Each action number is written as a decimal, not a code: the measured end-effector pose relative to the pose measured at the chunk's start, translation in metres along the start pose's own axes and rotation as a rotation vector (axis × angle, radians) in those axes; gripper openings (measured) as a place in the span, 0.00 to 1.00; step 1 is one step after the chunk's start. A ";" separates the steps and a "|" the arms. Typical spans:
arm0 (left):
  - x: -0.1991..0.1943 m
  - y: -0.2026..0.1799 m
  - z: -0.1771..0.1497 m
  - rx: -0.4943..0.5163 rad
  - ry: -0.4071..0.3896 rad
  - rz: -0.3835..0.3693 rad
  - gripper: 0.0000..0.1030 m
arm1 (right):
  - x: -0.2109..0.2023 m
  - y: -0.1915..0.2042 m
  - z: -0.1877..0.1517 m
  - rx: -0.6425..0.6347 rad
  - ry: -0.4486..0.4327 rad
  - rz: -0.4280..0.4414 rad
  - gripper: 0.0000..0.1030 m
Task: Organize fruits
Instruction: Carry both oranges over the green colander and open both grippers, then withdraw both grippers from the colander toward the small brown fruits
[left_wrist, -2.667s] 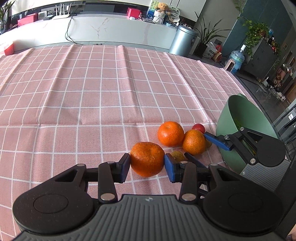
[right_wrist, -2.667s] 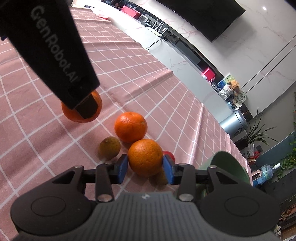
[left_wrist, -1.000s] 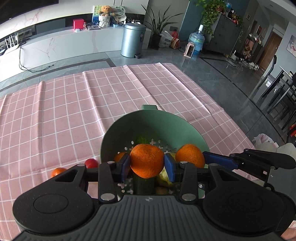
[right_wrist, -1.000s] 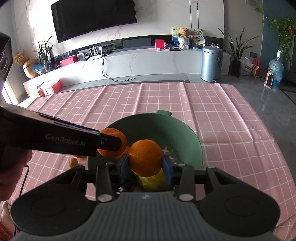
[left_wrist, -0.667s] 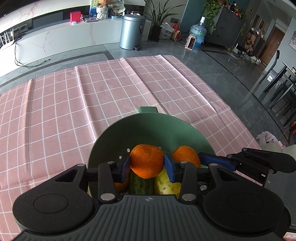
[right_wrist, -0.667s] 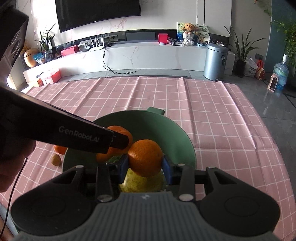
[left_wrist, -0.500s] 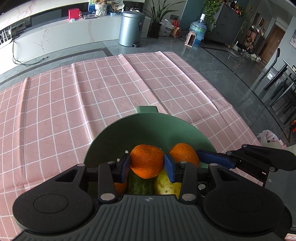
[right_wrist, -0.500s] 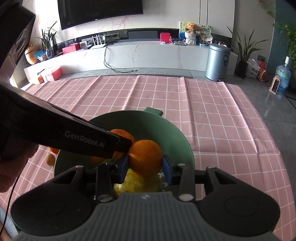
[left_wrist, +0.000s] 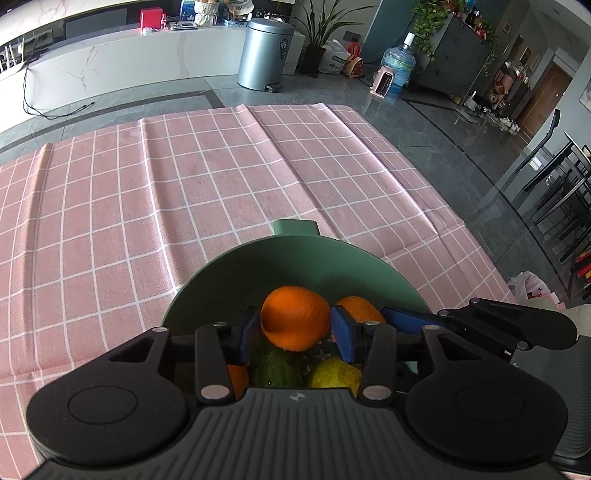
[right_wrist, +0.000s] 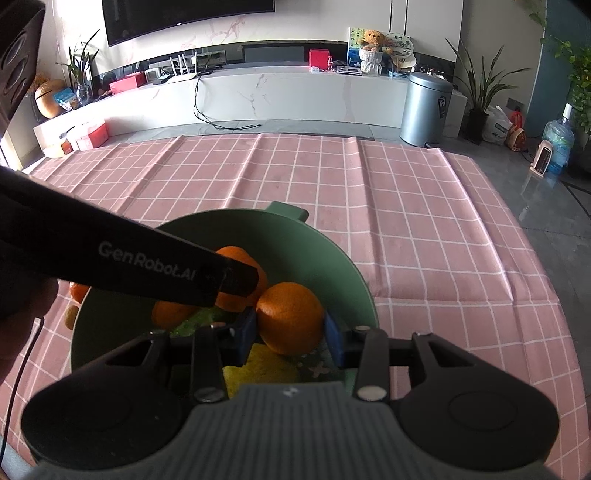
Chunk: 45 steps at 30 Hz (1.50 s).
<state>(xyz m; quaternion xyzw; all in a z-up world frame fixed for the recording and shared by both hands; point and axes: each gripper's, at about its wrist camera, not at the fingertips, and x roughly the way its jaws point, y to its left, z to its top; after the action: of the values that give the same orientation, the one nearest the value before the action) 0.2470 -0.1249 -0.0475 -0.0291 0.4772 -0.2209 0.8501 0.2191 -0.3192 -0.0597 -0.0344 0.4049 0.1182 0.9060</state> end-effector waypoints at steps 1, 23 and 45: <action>-0.001 0.000 0.000 -0.002 -0.002 -0.001 0.54 | 0.000 -0.001 0.000 0.003 0.001 -0.002 0.37; -0.100 -0.006 -0.028 0.131 -0.136 0.137 0.60 | -0.071 0.037 -0.005 0.105 -0.088 0.007 0.60; -0.154 0.055 -0.107 0.116 -0.174 0.327 0.69 | -0.091 0.128 -0.054 0.179 -0.058 0.117 0.71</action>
<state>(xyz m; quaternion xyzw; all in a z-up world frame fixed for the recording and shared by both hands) 0.1097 0.0040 0.0030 0.0790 0.3866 -0.1037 0.9130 0.0903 -0.2204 -0.0239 0.0740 0.3889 0.1352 0.9083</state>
